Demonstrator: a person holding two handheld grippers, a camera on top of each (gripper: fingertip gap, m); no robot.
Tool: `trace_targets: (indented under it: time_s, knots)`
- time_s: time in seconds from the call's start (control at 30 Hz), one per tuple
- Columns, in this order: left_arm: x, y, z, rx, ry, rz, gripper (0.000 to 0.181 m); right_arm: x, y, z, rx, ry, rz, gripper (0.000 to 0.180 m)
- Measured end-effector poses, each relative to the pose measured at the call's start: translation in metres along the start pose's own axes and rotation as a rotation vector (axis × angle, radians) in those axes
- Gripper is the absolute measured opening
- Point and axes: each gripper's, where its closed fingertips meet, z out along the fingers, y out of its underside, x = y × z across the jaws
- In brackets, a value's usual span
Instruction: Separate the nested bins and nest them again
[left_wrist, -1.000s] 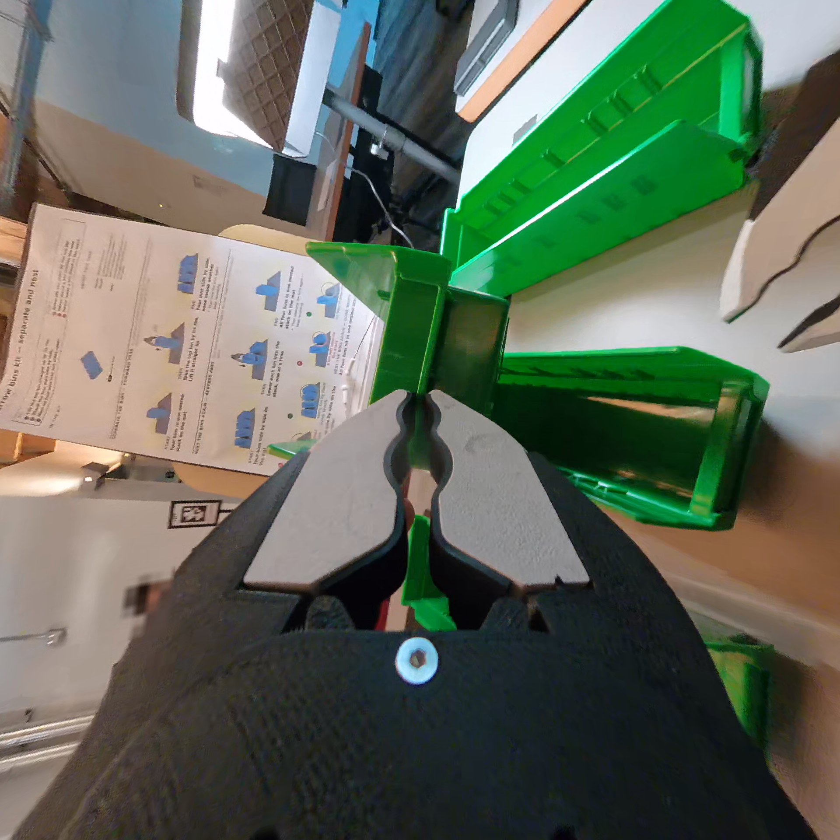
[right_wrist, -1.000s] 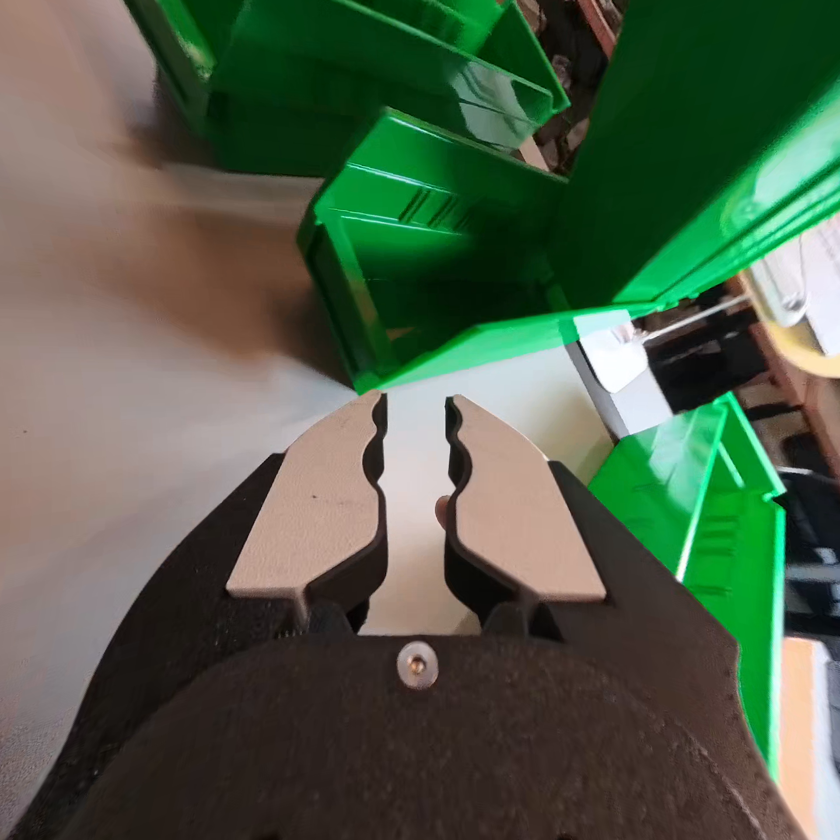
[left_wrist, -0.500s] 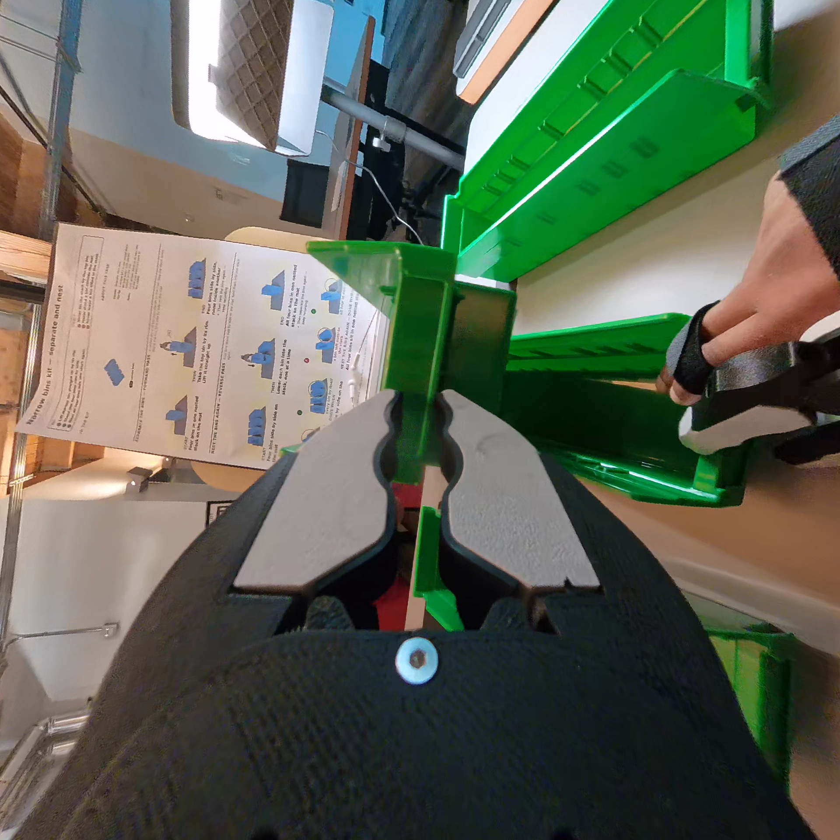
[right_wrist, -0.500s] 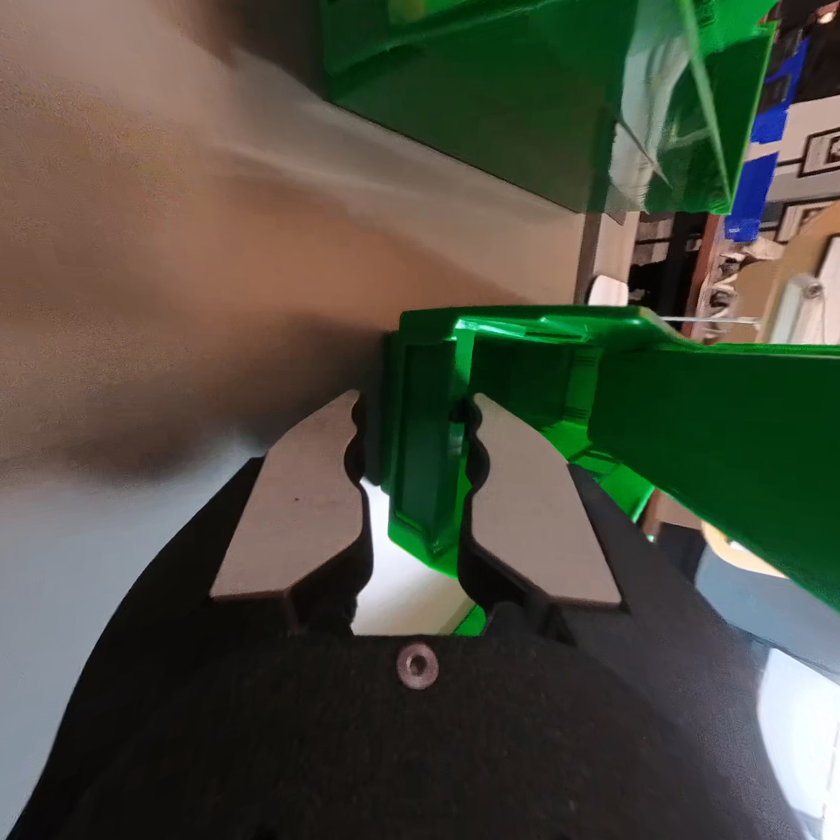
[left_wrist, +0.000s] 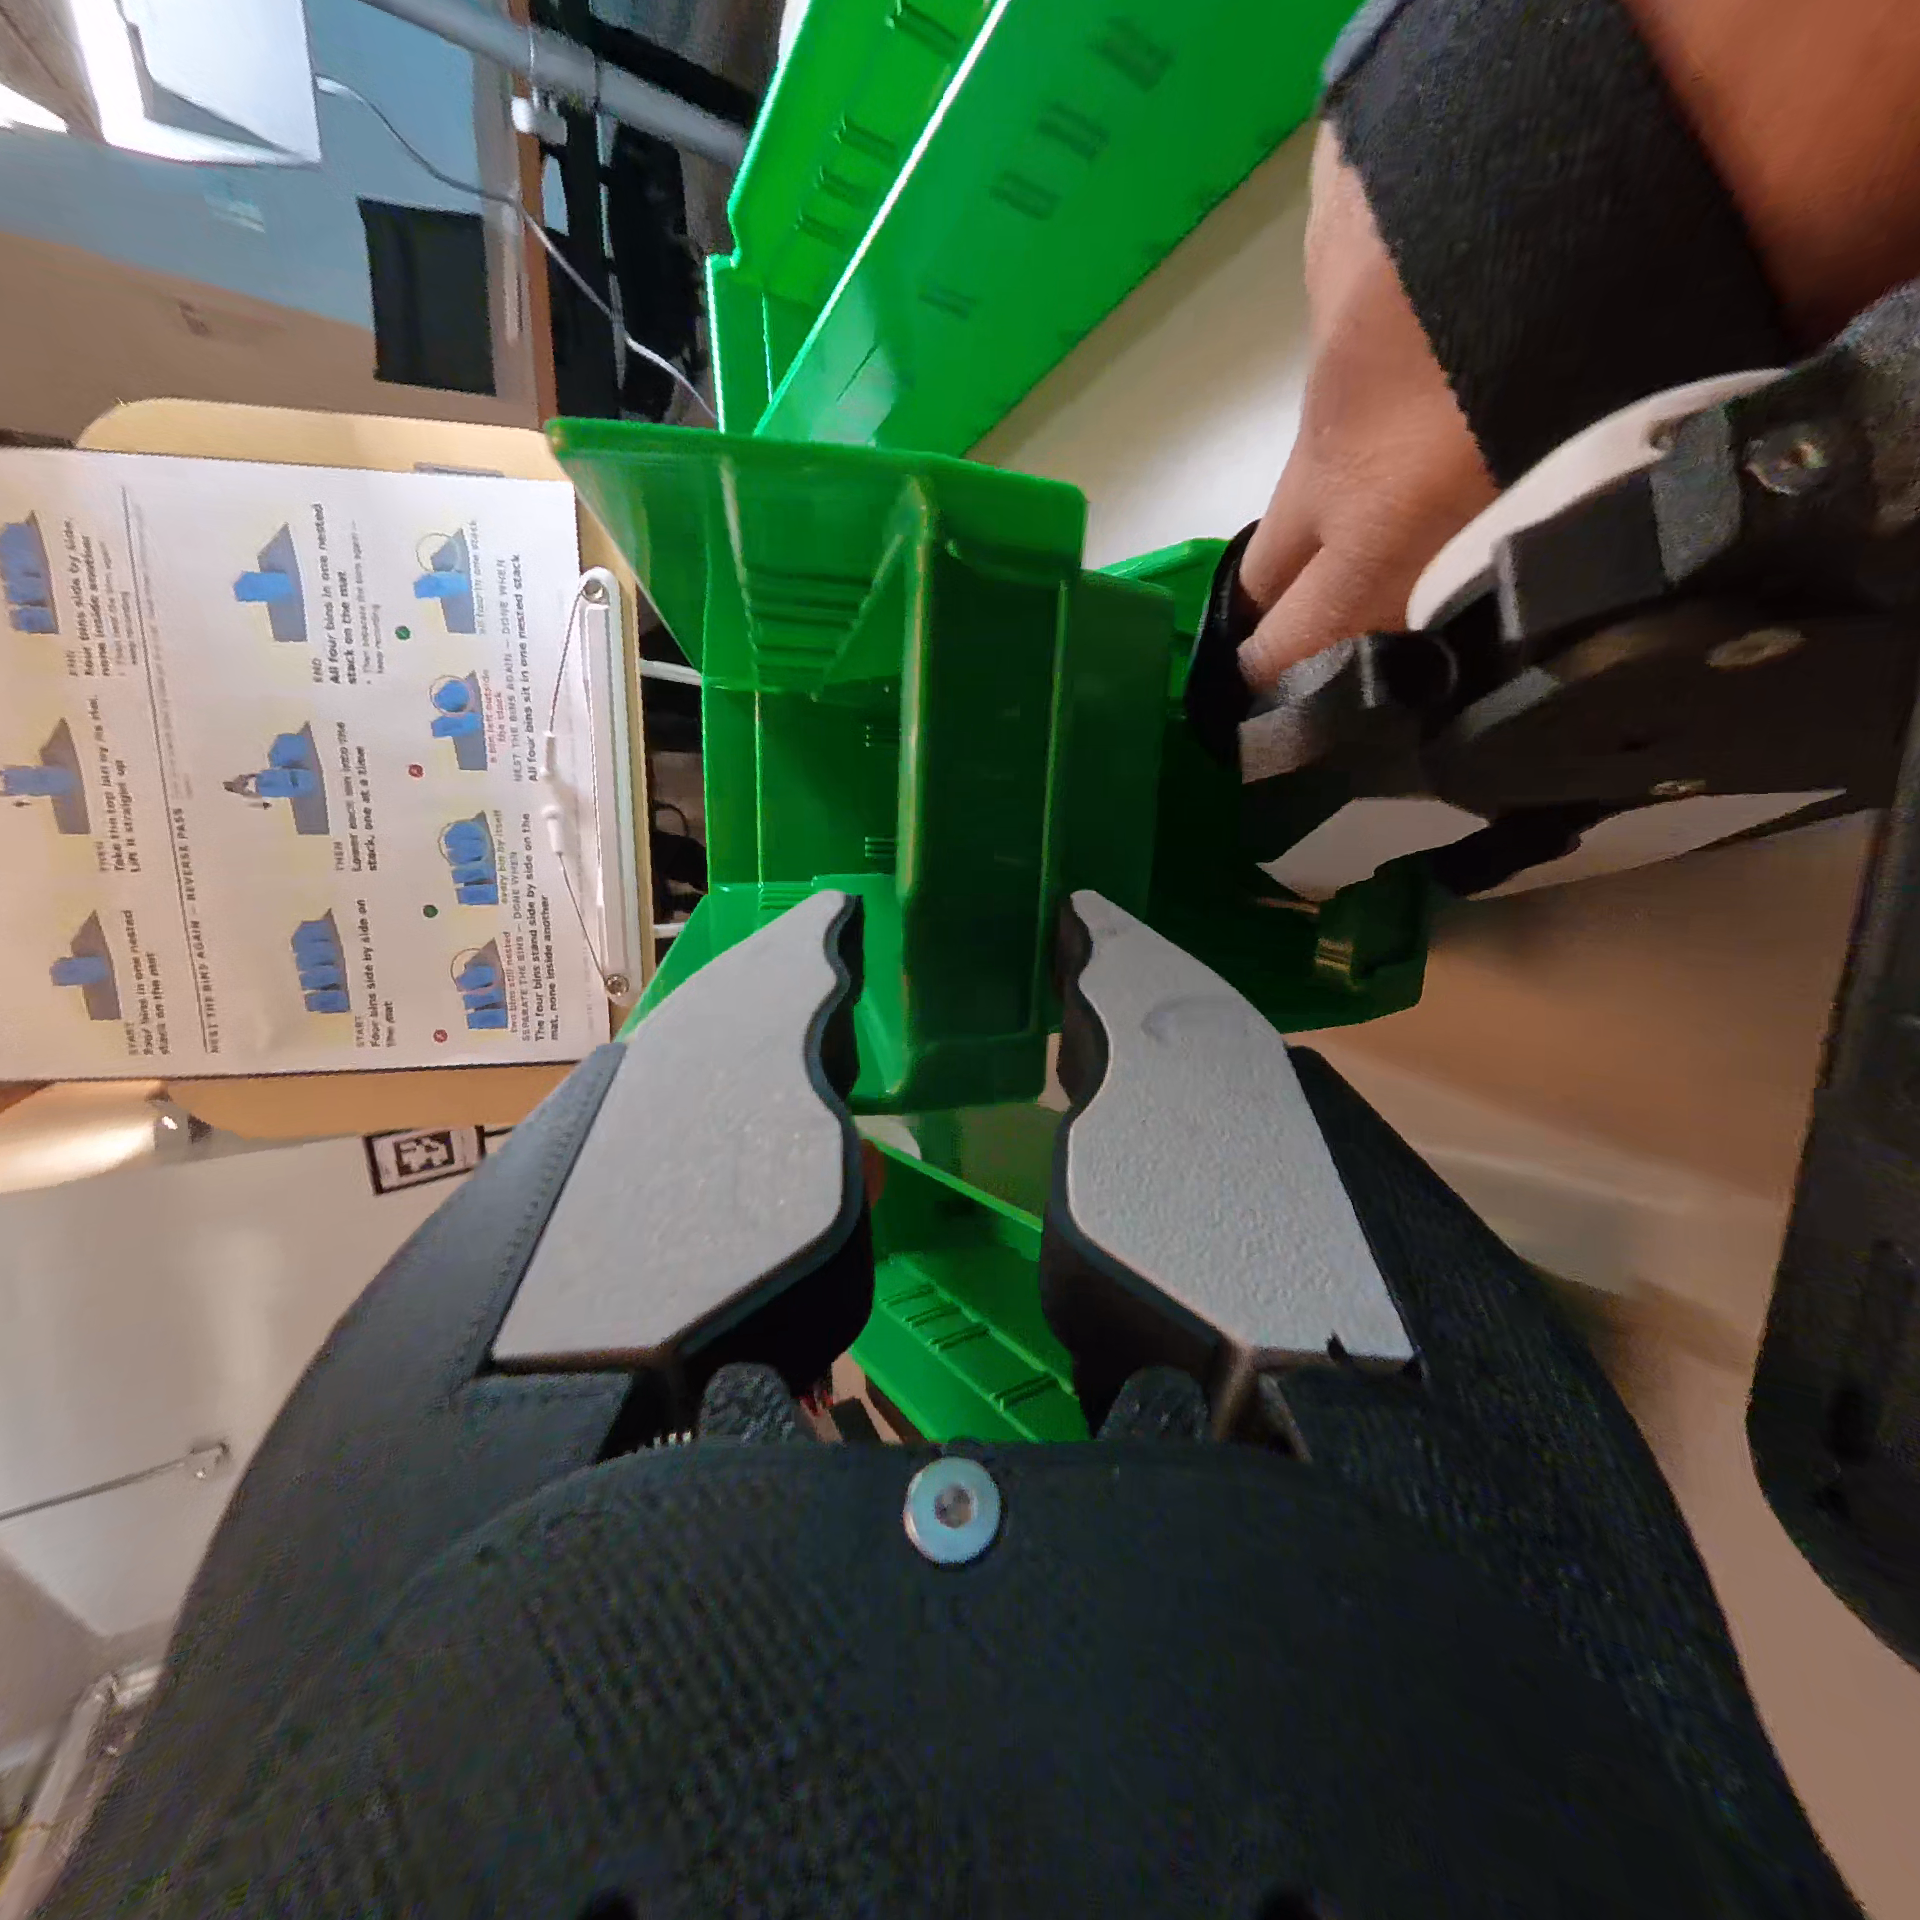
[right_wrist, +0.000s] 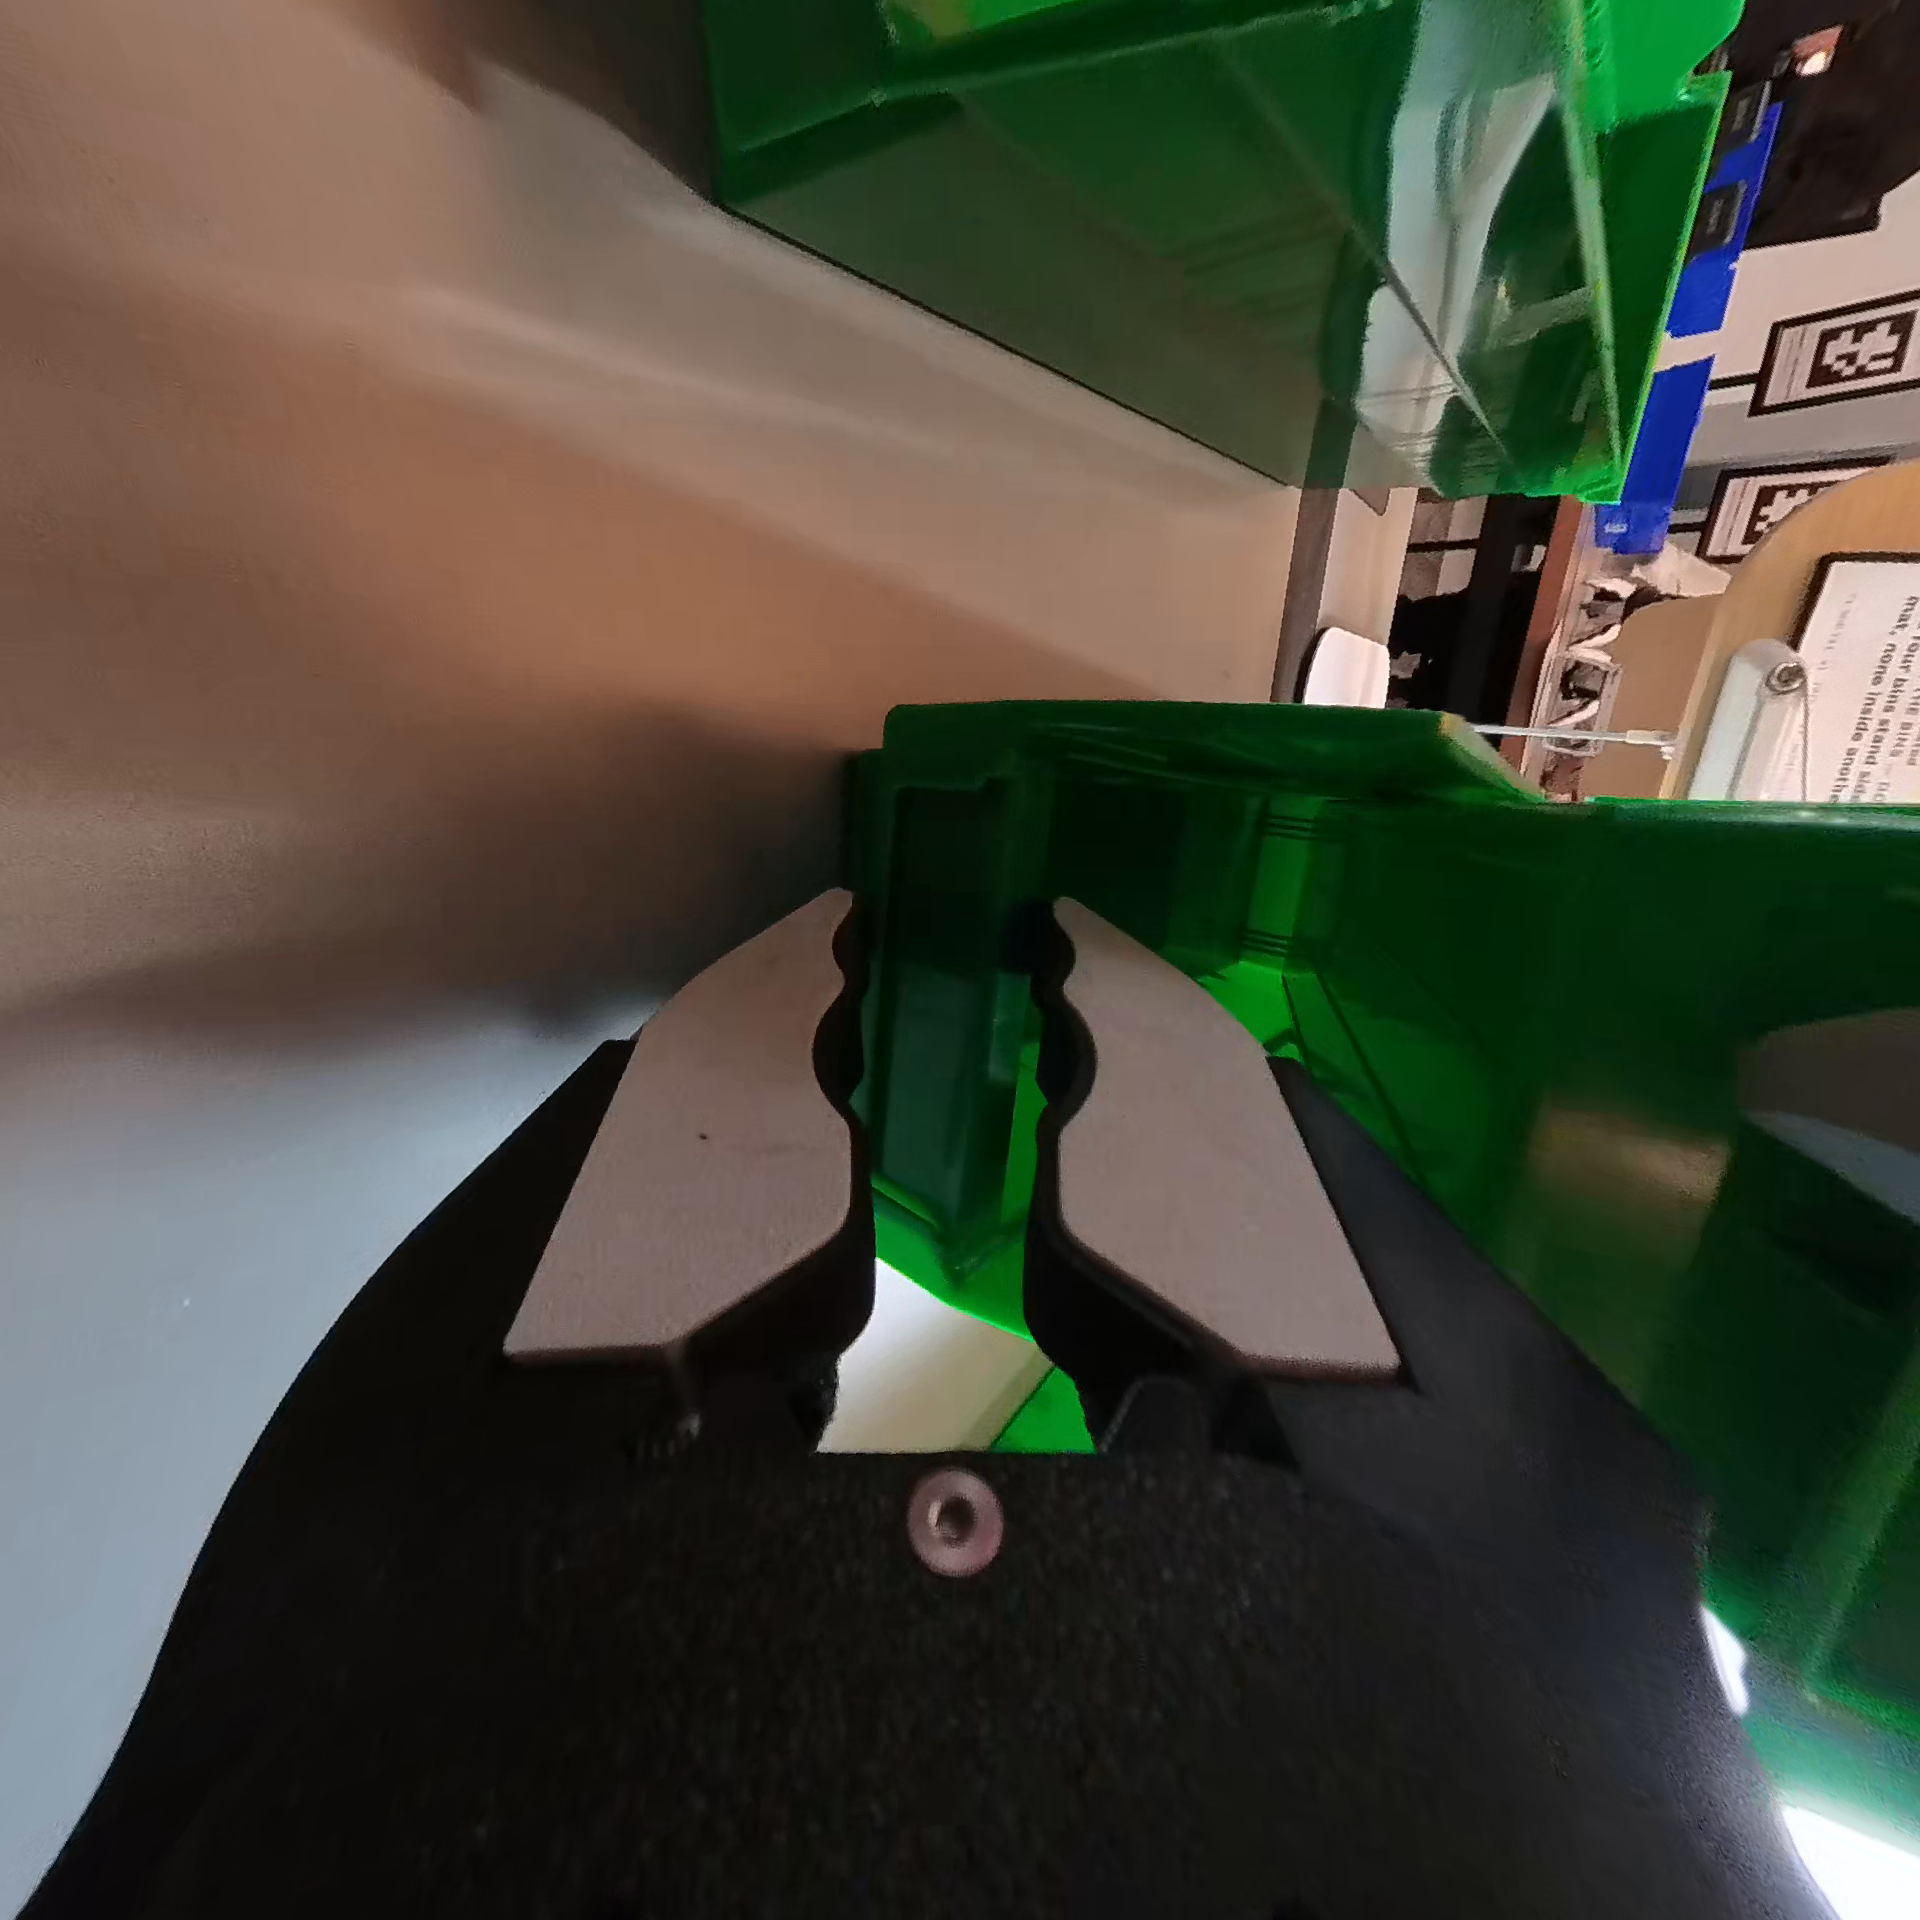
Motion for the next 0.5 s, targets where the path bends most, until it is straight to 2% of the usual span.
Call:
trace_targets:
  time_s: [0.03,0.13,0.23,0.4,0.5]
  knots:
    - [0.002,-0.002,-0.001,0.014,-0.012,0.028,0.029,-0.001,0.000,-0.001,-0.001,-0.004,-0.001,0.030]
    - [0.003,-0.006,-0.002,0.038,-0.061,0.119,0.028,-0.003,0.001,-0.003,-0.007,-0.018,-0.015,0.030]
    - [-0.006,-0.008,-0.008,0.062,-0.080,0.132,0.027,-0.005,0.001,-0.005,-0.028,-0.043,-0.027,0.031]
    - [-0.041,-0.019,-0.027,0.130,-0.163,0.151,0.025,-0.012,0.009,0.004,-0.110,-0.103,-0.032,0.038]
    - [-0.069,-0.026,-0.046,0.157,-0.243,0.151,0.023,-0.018,0.009,0.006,-0.117,-0.147,-0.008,0.031]
